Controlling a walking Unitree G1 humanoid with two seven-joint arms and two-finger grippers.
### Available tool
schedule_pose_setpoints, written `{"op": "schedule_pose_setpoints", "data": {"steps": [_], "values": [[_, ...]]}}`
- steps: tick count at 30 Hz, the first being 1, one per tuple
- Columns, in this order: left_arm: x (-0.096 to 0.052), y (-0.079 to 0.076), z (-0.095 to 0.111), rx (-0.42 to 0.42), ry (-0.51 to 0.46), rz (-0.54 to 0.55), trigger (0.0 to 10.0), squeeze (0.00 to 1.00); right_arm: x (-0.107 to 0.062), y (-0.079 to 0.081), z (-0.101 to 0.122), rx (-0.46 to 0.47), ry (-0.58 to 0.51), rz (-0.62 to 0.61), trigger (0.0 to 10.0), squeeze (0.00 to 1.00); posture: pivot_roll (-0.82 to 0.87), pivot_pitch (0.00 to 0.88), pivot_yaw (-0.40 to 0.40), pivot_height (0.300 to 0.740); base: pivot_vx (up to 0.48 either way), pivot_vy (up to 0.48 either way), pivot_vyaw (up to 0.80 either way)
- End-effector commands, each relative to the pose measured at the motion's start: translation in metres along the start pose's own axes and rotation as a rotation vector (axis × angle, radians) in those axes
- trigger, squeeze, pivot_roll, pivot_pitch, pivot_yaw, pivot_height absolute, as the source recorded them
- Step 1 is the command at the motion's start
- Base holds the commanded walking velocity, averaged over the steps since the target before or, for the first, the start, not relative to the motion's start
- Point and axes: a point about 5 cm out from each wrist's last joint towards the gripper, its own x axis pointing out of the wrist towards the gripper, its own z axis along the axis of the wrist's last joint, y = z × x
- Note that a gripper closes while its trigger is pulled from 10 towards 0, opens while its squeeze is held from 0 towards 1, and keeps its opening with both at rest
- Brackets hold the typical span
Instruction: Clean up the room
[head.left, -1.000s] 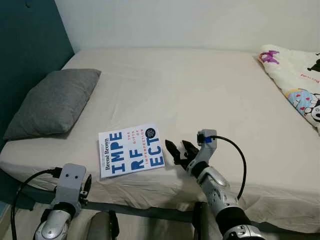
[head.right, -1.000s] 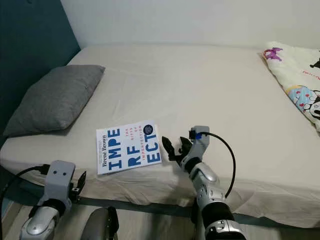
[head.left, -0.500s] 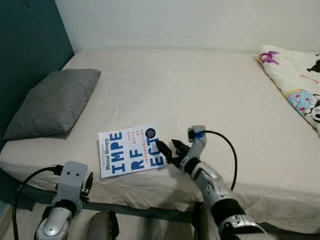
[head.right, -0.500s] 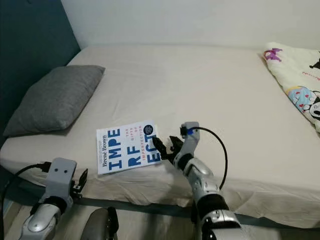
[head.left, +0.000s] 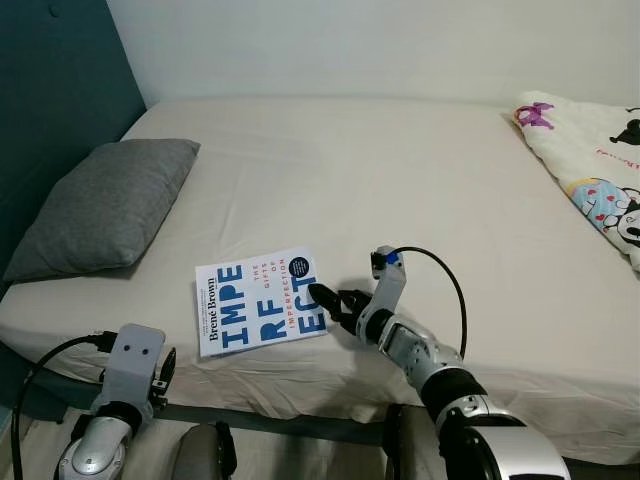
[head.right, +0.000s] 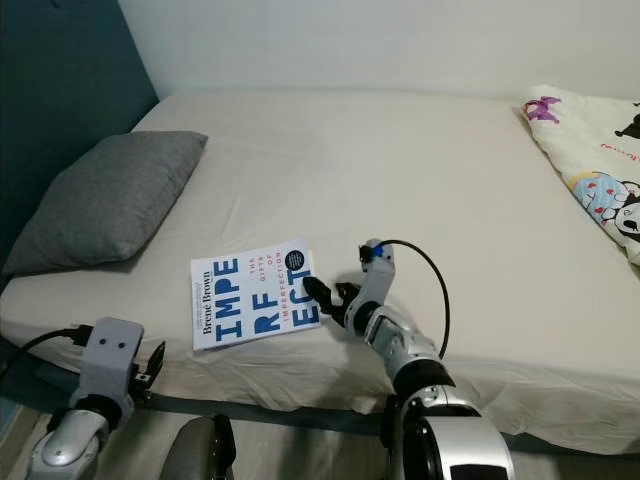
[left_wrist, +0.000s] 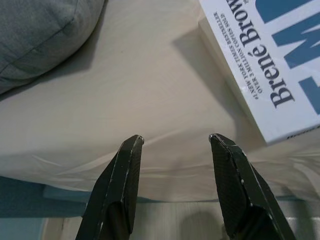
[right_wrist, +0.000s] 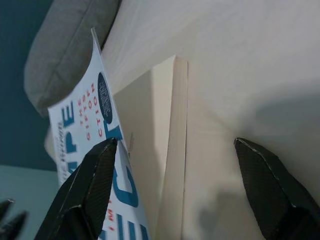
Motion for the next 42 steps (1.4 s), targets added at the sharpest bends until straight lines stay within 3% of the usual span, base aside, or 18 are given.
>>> {"op": "schedule_pose_setpoints", "data": {"steps": [1, 6, 10, 22, 26, 30, 32, 34, 36, 37, 41, 42], "values": [[-0.005, 0.006, -0.006, 0.013, 0.036, 0.002, 10.0, 0.00, -0.001, -0.003, -0.019, 0.095, 0.076, -0.016, 10.0, 1.00, 0.16, 0.262, -0.005, 0.530, 0.000, 0.000, 0.00], [-0.006, 0.007, -0.007, 0.019, 0.042, -0.001, 10.0, 0.00, 0.001, 0.000, -0.018, 0.149, 0.110, -0.019, 10.0, 1.00, 0.16, 0.272, -0.002, 0.530, 0.000, 0.000, 0.00], [-0.005, 0.008, -0.007, 0.022, 0.044, -0.007, 10.0, 0.00, 0.003, 0.003, -0.010, 0.236, 0.101, -0.021, 10.0, 0.77, 0.16, 0.277, 0.001, 0.530, 0.000, 0.000, 0.00], [-0.002, 0.008, 0.000, -0.004, 0.038, 0.001, 10.0, 0.00, 0.007, 0.012, -0.005, 0.375, 0.147, -0.026, 10.0, 0.67, 0.18, 0.314, -0.017, 0.530, 0.000, 0.000, 0.00], [-0.006, 0.008, 0.002, -0.017, 0.041, 0.007, 10.0, 0.00, 0.006, 0.010, -0.009, 0.397, 0.167, -0.053, 10.0, 0.66, 0.19, 0.334, -0.023, 0.530, 0.000, 0.000, 0.00], [-0.010, 0.005, 0.002, -0.023, 0.043, 0.005, 10.0, 0.00, 0.005, 0.009, -0.012, 0.405, 0.176, -0.065, 10.0, 0.56, 0.21, 0.354, -0.028, 0.530, 0.000, 0.000, 0.00], [-0.011, 0.004, 0.003, -0.024, 0.044, 0.002, 10.0, 0.00, 0.005, 0.009, -0.013, 0.407, 0.177, -0.066, 10.0, 0.56, 0.21, 0.354, -0.028, 0.530, 0.000, 0.000, 0.00], [-0.017, 0.002, 0.005, -0.029, 0.048, -0.005, 10.0, 0.00, 0.006, 0.009, -0.016, 0.405, 0.176, -0.075, 10.0, 0.38, 0.23, 0.381, -0.029, 0.530, 0.000, 0.000, 0.00], [-0.019, 0.002, 0.005, -0.029, 0.050, -0.007, 10.0, 0.00, 0.006, 0.009, -0.017, 0.401, 0.179, -0.075, 10.0, 0.32, 0.24, 0.391, -0.028, 0.530, 0.000, 0.000, 0.00], [-0.021, 0.001, 0.006, -0.029, 0.051, -0.008, 10.0, 0.00, 0.007, 0.010, -0.018, 0.360, 0.186, -0.062, 10.0, 0.22, 0.25, 0.401, -0.031, 0.530, 0.000, 0.000, 0.00], [-0.022, 0.001, 0.007, -0.029, 0.051, -0.008, 10.0, 0.00, 0.007, 0.011, -0.019, 0.334, 0.189, -0.054, 10.0, 0.22, 0.25, 0.401, -0.031, 0.530, 0.000, 0.000, 0.00], [-0.023, 0.002, 0.007, -0.034, 0.055, -0.001, 10.0, 0.00, 0.009, 0.015, -0.017, 0.320, 0.185, -0.030, 10.0, 0.00, 0.26, 0.406, -0.033, 0.530, 0.000, 0.000, 0.00]]}}
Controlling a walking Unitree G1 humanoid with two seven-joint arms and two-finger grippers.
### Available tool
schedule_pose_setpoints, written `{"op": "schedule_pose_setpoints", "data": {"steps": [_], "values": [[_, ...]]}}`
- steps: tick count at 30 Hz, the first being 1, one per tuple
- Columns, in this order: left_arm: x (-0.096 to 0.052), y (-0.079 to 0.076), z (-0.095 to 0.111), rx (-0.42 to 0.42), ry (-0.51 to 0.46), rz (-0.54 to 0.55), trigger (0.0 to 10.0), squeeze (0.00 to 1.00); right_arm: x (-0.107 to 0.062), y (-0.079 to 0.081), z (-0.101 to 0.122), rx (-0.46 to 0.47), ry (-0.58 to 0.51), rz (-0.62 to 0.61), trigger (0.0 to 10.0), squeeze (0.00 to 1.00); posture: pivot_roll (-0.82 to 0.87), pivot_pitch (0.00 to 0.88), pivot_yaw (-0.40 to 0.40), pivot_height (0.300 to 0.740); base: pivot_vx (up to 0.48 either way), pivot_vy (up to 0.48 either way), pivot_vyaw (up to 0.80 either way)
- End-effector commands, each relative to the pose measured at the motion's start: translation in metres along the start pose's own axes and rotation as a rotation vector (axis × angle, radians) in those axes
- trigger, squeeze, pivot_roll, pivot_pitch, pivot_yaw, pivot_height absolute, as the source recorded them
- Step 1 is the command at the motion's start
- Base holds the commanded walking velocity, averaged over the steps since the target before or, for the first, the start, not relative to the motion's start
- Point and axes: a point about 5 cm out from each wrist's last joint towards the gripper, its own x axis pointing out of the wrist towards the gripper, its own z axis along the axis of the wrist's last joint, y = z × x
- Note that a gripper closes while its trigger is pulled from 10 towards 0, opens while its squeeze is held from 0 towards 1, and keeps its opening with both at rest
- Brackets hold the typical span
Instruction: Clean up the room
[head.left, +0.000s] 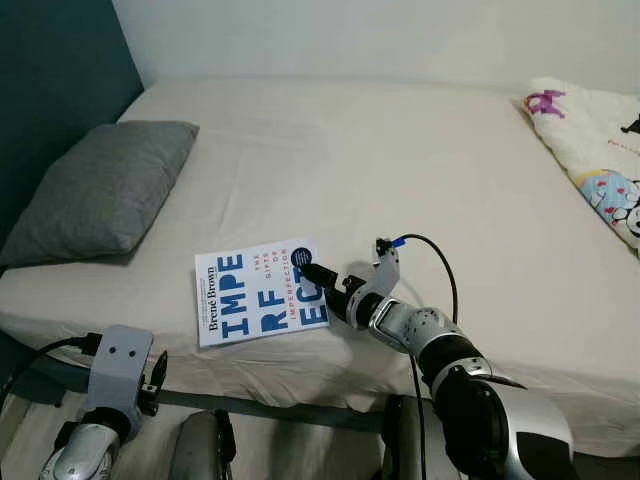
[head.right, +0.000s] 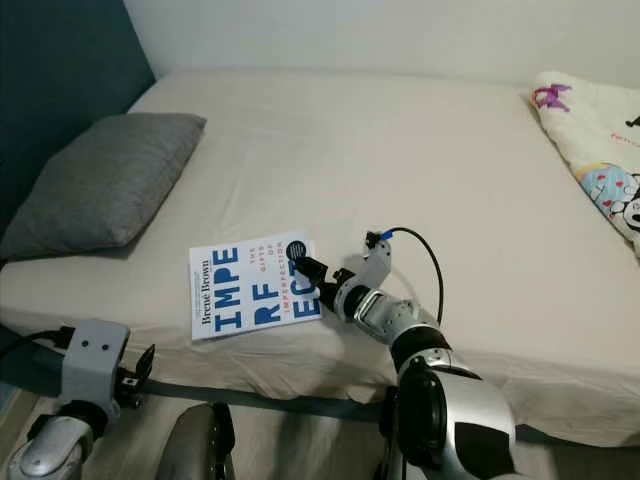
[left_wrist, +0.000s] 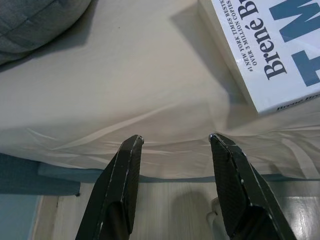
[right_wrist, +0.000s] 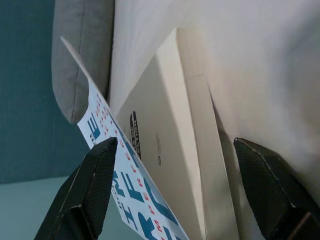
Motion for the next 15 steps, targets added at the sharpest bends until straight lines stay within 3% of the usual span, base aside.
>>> {"op": "schedule_pose_setpoints", "data": {"steps": [1, 6, 15], "values": [[-0.006, -0.001, -0.007, -0.015, 0.040, 0.003, 10.0, 0.00, 0.001, -0.009, -0.023, 0.006, 0.088, -0.038, 10.0, 0.00, 0.27, 0.409, -0.034, 0.530, 0.000, 0.000, 0.00], [-0.009, 0.002, -0.005, -0.024, 0.049, 0.021, 10.0, 0.00, 0.007, 0.005, -0.019, 0.015, 0.056, 0.038, 10.0, 0.00, 0.29, 0.412, -0.030, 0.530, 0.000, 0.000, 0.00], [-0.012, 0.004, -0.002, -0.024, 0.059, 0.033, 10.0, 0.00, 0.010, 0.011, -0.017, 0.091, -0.001, 0.073, 10.0, 0.00, 0.30, 0.417, -0.022, 0.530, 0.000, 0.000, 0.00]]}}
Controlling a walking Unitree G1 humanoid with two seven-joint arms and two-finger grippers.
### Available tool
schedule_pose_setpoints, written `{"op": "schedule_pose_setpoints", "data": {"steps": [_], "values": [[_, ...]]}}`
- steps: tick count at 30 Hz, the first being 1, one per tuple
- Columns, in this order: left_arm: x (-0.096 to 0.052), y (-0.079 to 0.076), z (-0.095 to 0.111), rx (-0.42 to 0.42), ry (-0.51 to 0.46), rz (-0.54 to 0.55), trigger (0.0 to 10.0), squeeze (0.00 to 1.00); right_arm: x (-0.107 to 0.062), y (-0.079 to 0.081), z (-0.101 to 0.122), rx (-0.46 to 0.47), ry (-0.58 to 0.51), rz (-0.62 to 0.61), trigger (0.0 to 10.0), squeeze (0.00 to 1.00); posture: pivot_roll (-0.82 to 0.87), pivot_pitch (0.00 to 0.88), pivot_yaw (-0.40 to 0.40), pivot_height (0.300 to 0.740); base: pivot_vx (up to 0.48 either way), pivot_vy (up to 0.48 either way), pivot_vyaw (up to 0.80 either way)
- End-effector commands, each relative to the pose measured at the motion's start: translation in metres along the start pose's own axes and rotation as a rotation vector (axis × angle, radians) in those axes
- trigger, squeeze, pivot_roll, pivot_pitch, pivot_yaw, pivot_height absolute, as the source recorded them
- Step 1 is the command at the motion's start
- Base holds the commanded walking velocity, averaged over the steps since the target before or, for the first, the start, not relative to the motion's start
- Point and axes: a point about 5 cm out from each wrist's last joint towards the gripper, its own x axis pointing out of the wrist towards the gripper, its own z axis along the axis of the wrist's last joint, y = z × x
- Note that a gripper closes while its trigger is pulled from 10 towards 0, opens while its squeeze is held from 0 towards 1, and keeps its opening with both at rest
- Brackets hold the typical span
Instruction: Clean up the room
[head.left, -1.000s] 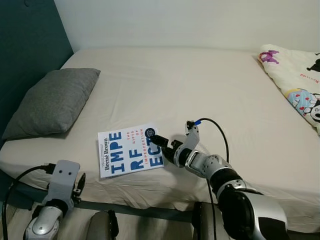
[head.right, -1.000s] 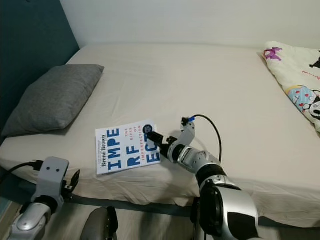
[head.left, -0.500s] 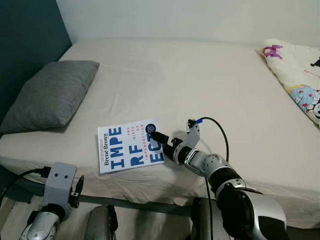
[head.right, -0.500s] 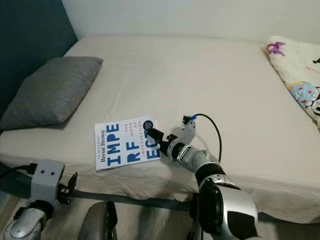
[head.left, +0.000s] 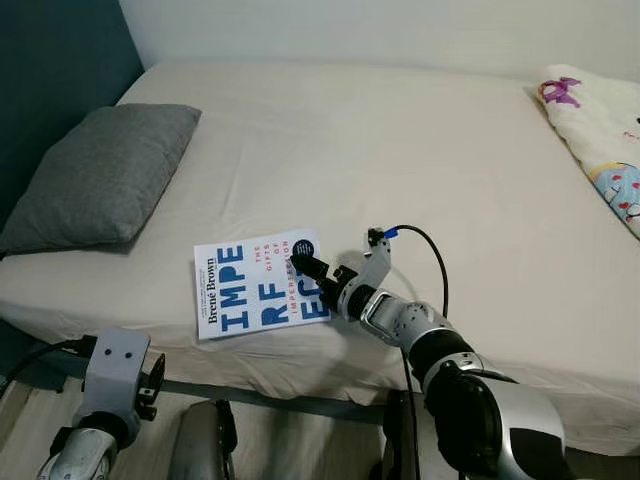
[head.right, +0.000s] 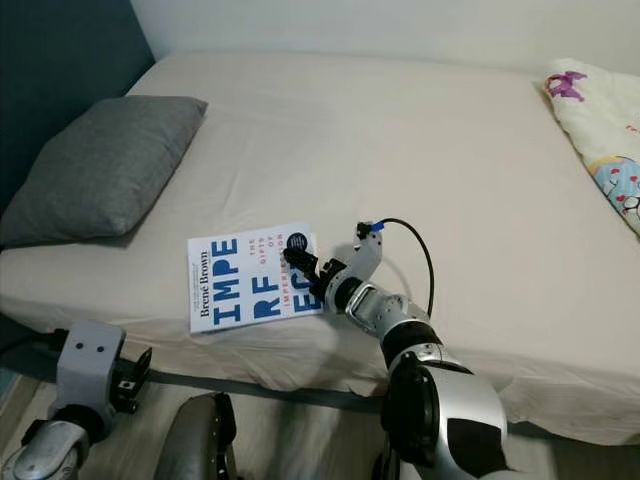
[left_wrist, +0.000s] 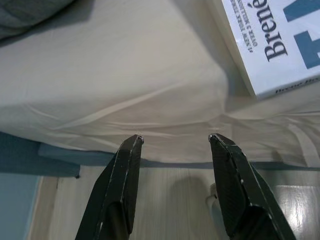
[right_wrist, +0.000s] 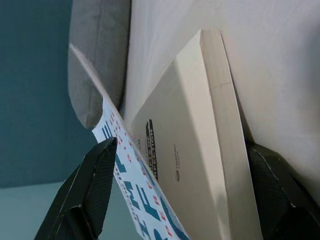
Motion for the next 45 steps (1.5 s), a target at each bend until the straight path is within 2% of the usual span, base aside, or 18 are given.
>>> {"op": "schedule_pose_setpoints", "data": {"steps": [1, 8, 9, 11, 12, 13, 29, 33, 35, 37, 39, 42, 45], "values": [[-0.005, 0.003, -0.006, -0.008, 0.036, 0.016, 10.0, 0.00, 0.000, -0.007, -0.017, 0.054, 0.049, -0.023, 10.0, 0.00, 0.30, 0.417, -0.022, 0.530, 0.000, 0.000, 0.00], [-0.006, 0.002, -0.005, -0.003, 0.041, 0.014, 10.0, 0.00, 0.002, -0.002, -0.019, 0.063, 0.053, 0.024, 10.0, 0.00, 0.30, 0.416, -0.019, 0.530, 0.000, 0.000, 0.00], [-0.006, 0.002, -0.005, -0.002, 0.043, 0.013, 10.0, 0.00, 0.002, -0.002, -0.019, 0.064, 0.054, 0.024, 4.6, 0.00, 0.30, 0.415, -0.018, 0.530, 0.000, 0.000, 0.00], [-0.006, 0.002, -0.005, -0.002, 0.044, 0.013, 10.0, 0.00, 0.002, -0.002, -0.020, 0.064, 0.055, 0.023, 4.6, 0.00, 0.30, 0.415, -0.018, 0.530, 0.000, 0.000, 0.00], [-0.006, 0.002, -0.005, -0.003, 0.046, 0.012, 10.0, 0.00, 0.002, -0.003, -0.020, 0.069, 0.053, 0.021, 0.6, 0.00, 0.30, 0.412, -0.017, 0.530, 0.000, 0.000, 0.00], [-0.005, 0.001, -0.005, -0.003, 0.047, 0.011, 10.0, 0.00, 0.002, -0.003, -0.020, 0.071, 0.052, 0.019, 0.0, 0.00, 0.30, 0.411, -0.016, 0.530, 0.000, 0.000, 0.00], [0.000, -0.004, -0.007, -0.003, 0.053, 0.001, 10.0, 0.00, -0.006, -0.016, -0.016, 0.059, 0.032, -0.010, 0.0, 0.00, 0.28, 0.386, -0.012, 0.530, 0.000, 0.000, 0.00], [0.011, -0.011, -0.009, -0.003, 0.040, -0.012, 10.0, 0.00, -0.010, -0.015, 0.005, 0.027, -0.096, -0.004, 0.0, 0.00, 0.21, 0.324, -0.010, 0.530, 0.000, 0.000, 0.00], [0.011, -0.011, -0.009, -0.003, 0.040, -0.012, 10.0, 0.00, -0.010, -0.015, 0.005, 0.027, -0.096, -0.004, 0.0, 0.00, 0.21, 0.324, -0.010, 0.530, 0.000, 0.000, 0.00], [0.019, -0.018, -0.009, -0.029, 0.026, -0.012, 10.0, 0.00, -0.010, -0.008, 0.019, -0.036, -0.157, 0.044, 0.0, 0.00, 0.15, 0.276, -0.005, 0.530, 0.000, 0.000, 0.00], [0.022, -0.022, -0.009, -0.036, 0.023, -0.011, 10.0, 0.00, -0.011, -0.007, 0.023, -0.055, -0.175, 0.058, 0.0, 0.00, 0.15, 0.269, -0.004, 0.530, 0.000, 0.000, 0.00], [0.028, -0.030, -0.008, -0.063, 0.012, -0.013, 10.0, 0.00, -0.014, -0.003, 0.031, -0.030, -0.230, 0.109, 0.0, 0.00, 0.11, 0.235, 0.006, 0.530, 0.000, 0.000, 0.00], [0.035, -0.039, -0.006, -0.086, 0.000, -0.026, 10.0, 0.00, -0.018, -0.001, 0.038, 0.043, -0.272, 0.183, 0.0, 0.00, 0.08, 0.207, 0.018, 0.530, 0.000, 0.000, 0.00]]}}
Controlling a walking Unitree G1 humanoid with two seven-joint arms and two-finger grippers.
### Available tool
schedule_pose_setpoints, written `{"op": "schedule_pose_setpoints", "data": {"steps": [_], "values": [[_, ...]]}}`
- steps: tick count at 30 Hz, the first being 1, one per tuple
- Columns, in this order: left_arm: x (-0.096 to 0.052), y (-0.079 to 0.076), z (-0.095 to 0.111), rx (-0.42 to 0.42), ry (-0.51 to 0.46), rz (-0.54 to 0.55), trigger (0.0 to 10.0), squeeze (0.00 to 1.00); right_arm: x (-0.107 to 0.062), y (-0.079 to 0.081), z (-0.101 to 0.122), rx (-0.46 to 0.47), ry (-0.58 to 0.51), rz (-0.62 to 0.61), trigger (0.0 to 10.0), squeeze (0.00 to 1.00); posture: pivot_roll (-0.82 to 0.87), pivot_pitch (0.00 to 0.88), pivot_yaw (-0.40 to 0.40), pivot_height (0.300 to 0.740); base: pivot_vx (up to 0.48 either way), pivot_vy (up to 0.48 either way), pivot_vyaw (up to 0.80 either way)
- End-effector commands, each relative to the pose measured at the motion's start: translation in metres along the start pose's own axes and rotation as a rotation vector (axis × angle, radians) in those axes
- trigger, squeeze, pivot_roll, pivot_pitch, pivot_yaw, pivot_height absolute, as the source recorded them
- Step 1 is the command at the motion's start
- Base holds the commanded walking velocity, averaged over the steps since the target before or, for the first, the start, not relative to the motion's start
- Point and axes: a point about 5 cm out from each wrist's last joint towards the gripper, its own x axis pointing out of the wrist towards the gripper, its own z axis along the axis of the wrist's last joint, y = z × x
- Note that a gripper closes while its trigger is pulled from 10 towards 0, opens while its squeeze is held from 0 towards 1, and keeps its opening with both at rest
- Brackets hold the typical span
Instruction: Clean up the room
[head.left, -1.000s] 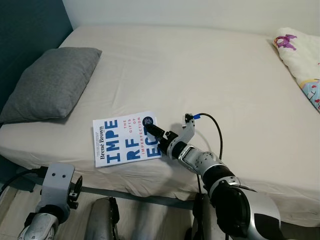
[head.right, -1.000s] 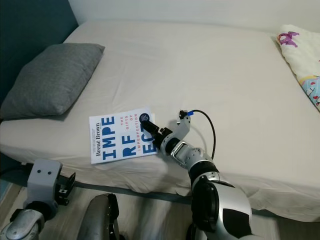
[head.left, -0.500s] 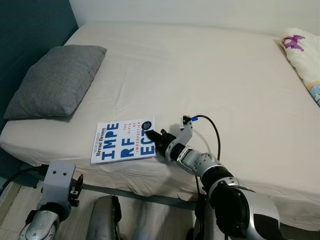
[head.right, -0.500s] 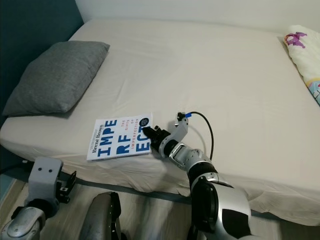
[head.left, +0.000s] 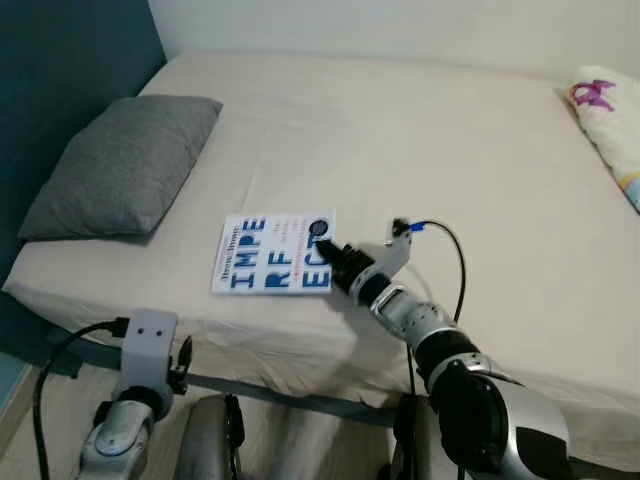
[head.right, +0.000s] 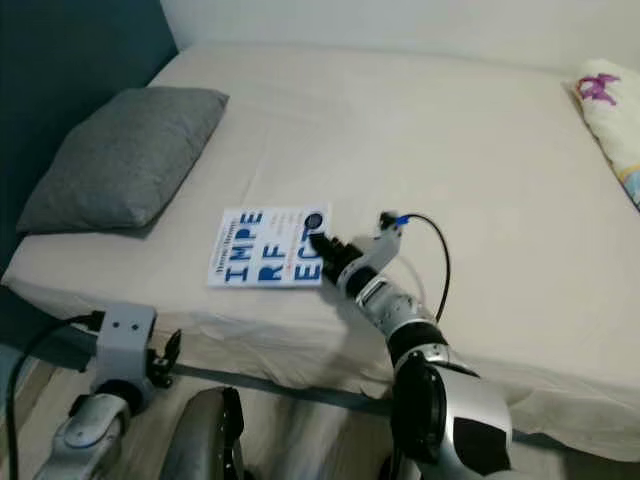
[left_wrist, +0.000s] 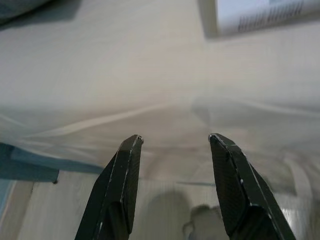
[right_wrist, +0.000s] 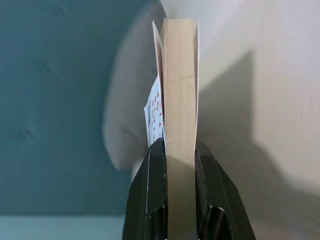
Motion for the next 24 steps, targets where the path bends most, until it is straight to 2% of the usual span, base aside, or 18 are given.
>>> {"op": "schedule_pose_setpoints", "data": {"steps": [1, 8, 9, 10, 11, 14, 17, 19, 24], "values": [[-0.002, -0.006, -0.011, 0.004, 0.034, -0.012, 10.0, 0.00, -0.005, -0.002, -0.002, 0.066, -0.016, 0.053, 0.0, 0.00, 0.08, 0.205, 0.020, 0.530, 0.000, 0.000, 0.00], [0.004, -0.010, -0.012, -0.001, 0.029, -0.026, 10.0, 0.00, -0.014, -0.002, -0.017, 0.152, 0.072, 0.141, 0.0, 0.00, 0.06, 0.176, 0.033, 0.530, 0.000, 0.000, 0.00], [0.005, -0.009, -0.012, 0.008, 0.024, -0.028, 10.0, 0.00, -0.017, -0.004, -0.021, 0.144, 0.092, 0.145, 1.2, 0.00, 0.06, 0.168, 0.035, 0.530, 0.000, 0.000, 0.00], [0.005, -0.009, -0.012, 0.008, 0.024, -0.028, 10.0, 0.00, -0.017, -0.004, -0.021, 0.144, 0.092, 0.145, 1.2, 0.00, 0.06, 0.168, 0.035, 0.530, 0.000, 0.000, 0.00], [0.005, -0.008, -0.012, 0.009, 0.022, -0.024, 10.0, 0.00, -0.021, -0.007, -0.026, 0.117, 0.103, 0.143, 10.0, 0.00, 0.06, 0.162, 0.035, 0.530, 0.000, 0.000, 0.00], [0.007, -0.005, -0.013, 0.007, 0.017, -0.014, 10.0, 0.00, -0.028, -0.011, -0.030, 0.066, 0.104, 0.127, 10.0, 0.00, 0.06, 0.153, 0.035, 0.530, 0.000, 0.000, 0.00], [0.006, -0.001, -0.013, -0.003, 0.008, 0.008, 10.0, 0.00, -0.041, -0.017, -0.025, -0.084, 0.065, 0.082, 10.0, 0.00, 0.06, 0.147, 0.036, 0.530, 0.000, 0.000, 0.00], [0.004, 0.001, -0.014, -0.011, 0.007, 0.019, 10.0, 0.00, -0.048, -0.018, -0.021, -0.148, 0.022, 0.057, 10.0, 0.00, 0.05, 0.144, 0.041, 0.530, 0.000, 0.000, 0.00], [0.002, 0.003, -0.017, -0.013, 0.009, 0.026, 10.0, 0.00, -0.058, -0.018, -0.017, -0.136, -0.023, 0.029, 10.0, 0.00, 0.04, 0.142, 0.042, 0.530, 0.000, 0.000, 0.00]]}}
